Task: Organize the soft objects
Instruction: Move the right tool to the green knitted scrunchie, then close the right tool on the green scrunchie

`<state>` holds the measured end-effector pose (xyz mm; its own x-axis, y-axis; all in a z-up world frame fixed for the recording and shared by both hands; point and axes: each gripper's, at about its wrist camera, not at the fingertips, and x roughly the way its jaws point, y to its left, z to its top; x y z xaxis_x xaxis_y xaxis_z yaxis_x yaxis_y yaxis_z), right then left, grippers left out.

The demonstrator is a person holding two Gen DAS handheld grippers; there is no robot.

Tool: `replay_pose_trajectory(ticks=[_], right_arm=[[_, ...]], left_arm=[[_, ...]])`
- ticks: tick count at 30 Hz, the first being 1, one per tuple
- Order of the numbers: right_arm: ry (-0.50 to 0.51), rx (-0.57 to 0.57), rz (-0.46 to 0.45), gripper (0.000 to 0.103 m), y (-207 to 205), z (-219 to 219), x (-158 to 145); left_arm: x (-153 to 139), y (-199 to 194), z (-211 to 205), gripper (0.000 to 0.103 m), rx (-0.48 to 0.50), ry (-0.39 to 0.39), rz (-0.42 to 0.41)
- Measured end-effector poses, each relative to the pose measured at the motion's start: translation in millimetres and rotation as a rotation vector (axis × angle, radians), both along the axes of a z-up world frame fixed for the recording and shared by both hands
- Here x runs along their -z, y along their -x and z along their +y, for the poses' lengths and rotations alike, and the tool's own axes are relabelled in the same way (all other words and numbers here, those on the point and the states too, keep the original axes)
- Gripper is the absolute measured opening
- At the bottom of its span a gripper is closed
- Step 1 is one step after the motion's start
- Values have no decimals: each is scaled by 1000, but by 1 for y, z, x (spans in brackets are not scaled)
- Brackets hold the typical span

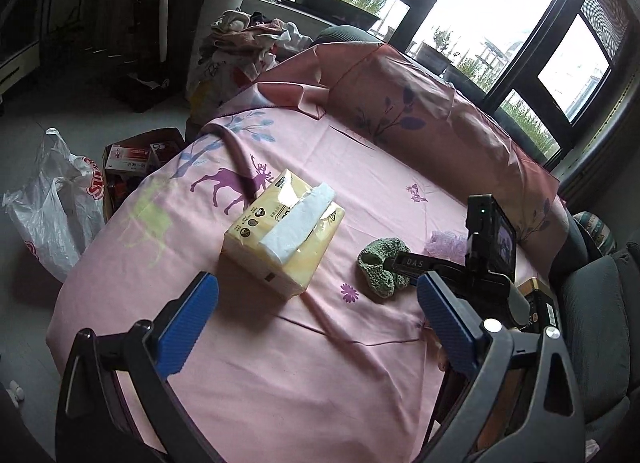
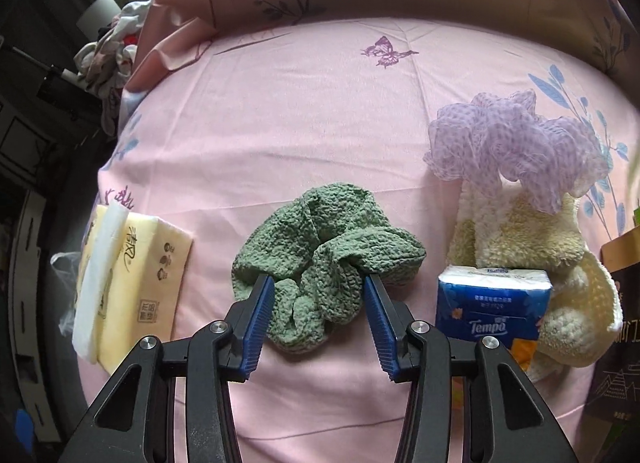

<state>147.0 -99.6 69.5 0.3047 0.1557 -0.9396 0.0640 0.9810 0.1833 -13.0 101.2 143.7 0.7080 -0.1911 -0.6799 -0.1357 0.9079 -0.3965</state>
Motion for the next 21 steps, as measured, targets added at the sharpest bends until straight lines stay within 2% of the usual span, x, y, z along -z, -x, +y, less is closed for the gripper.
replay_pose_trajectory(ticks=[4, 5, 6, 7, 10, 15, 18, 21], right_arm=[[44, 7, 2, 29, -4, 2, 15], [55, 4, -13, 24, -3, 2, 15], [72, -4, -24, 15, -1, 3, 14], [82, -9, -31, 12, 1, 2, 12], [51, -29, -57, 10, 11, -2, -3], [-19, -84, -124, 11, 45, -13, -49], [-70, -131, -156, 11, 77, -24, -77], [-124, -178, -164, 11, 112, -31, -92]], left_arm=[[-1, 0, -2, 99, 7, -23, -1], [-1, 0, -3, 99, 10, -29, -4], [-2, 0, -4, 99, 11, -35, -5], [-2, 0, -5, 99, 13, -38, -5], [-1, 0, -7, 99, 24, -30, 9], [-1, 0, -13, 99, 46, -35, 20], [-3, 3, -19, 99, 68, -55, 5], [-3, 4, -29, 100, 114, -87, -2]])
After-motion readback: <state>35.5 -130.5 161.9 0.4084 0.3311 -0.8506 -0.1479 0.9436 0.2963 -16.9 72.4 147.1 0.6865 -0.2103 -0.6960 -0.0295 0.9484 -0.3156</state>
